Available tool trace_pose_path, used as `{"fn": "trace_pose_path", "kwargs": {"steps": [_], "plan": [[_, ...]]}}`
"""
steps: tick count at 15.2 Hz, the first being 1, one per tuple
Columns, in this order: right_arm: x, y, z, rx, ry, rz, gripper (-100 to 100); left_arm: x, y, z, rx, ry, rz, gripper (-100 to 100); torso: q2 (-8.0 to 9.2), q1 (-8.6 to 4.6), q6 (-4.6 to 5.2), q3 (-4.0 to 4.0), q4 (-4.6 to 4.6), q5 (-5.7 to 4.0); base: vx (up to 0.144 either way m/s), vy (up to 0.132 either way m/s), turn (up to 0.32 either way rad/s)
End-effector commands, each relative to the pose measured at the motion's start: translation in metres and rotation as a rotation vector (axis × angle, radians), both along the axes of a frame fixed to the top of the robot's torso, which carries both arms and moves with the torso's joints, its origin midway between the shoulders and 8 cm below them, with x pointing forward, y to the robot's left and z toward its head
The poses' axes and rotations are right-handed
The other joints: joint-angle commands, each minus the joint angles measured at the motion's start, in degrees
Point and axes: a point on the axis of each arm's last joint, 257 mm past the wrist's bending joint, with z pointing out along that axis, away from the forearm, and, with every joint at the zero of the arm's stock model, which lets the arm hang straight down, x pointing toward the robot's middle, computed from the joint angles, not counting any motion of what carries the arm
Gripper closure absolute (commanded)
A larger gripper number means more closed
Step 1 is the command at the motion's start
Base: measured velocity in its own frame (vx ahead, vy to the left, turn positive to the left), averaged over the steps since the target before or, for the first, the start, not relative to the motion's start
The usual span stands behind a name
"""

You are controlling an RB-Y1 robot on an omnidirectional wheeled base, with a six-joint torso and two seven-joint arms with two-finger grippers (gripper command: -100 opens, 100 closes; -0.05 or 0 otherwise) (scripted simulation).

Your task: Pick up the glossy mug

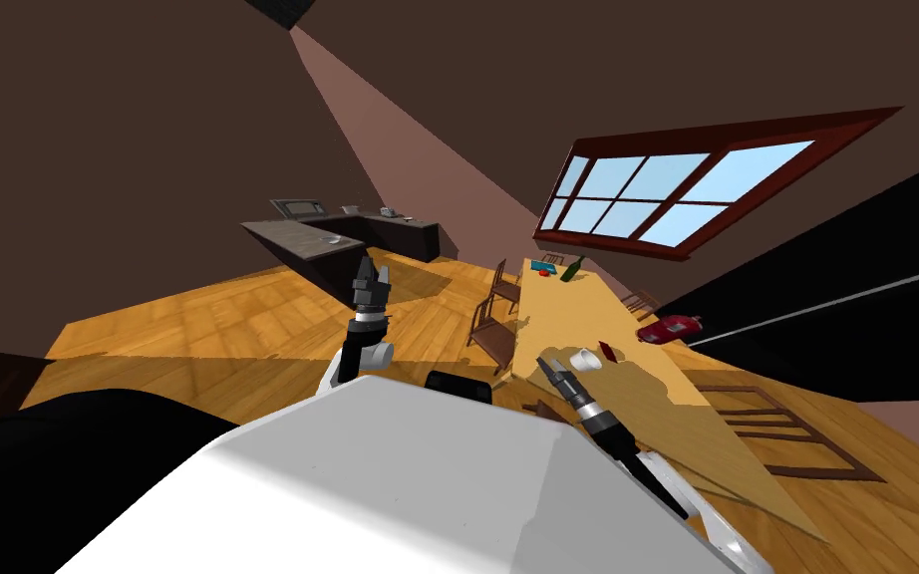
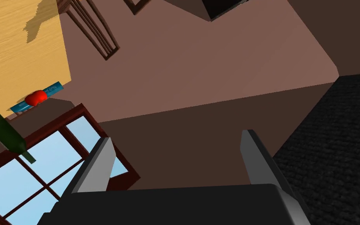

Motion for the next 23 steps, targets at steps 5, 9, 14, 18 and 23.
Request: {"fn": "trace_pose_path", "kwargs": {"steps": [5, 9, 14, 18, 23], "plan": [[-0.033, -0.050, -0.036, -0.156, 0.104, 0.018, -100, 0.000, 0.000, 0.000, 0.000, 0.000, 0.000, 0, -0.01, -0.05, -0.04, 0.00, 0.00, 0.00, 0.022, 0.008, 0.160], [-0.053, -0.079, -0.054, -0.232, 0.166, 0.016, -100, 0.000, 0.000, 0.000, 0.000, 0.000, 0.000, 0, -0.01, -0.07, -0.05, 0.00, 0.00, -0.01, 0.022, 0.000, 0.121], [-0.093, -0.132, -0.080, -0.373, 0.278, 0.026, -100, 0.000, 0.000, 0.000, 0.000, 0.000, 0.000, 0, -0.11, -0.13, -0.07, -0.06, -0.02, -0.02, 0.039, -0.013, 0.190], [-0.128, -0.171, -0.092, -0.492, 0.365, 0.058, -100, 0.000, 0.000, 0.000, 0.000, 0.000, 0.000, 0, -0.14, -0.19, -0.01, -0.08, -0.03, -0.04, 0.051, -0.029, 0.168], [-0.154, -0.200, -0.099, -0.556, 0.431, 0.059, -100, 0.000, 0.000, 0.000, 0.000, 0.000, 0.000, 0, -0.14, -0.17, 0.00, -0.08, -0.03, -0.04, 0.042, -0.027, 0.148]]}}
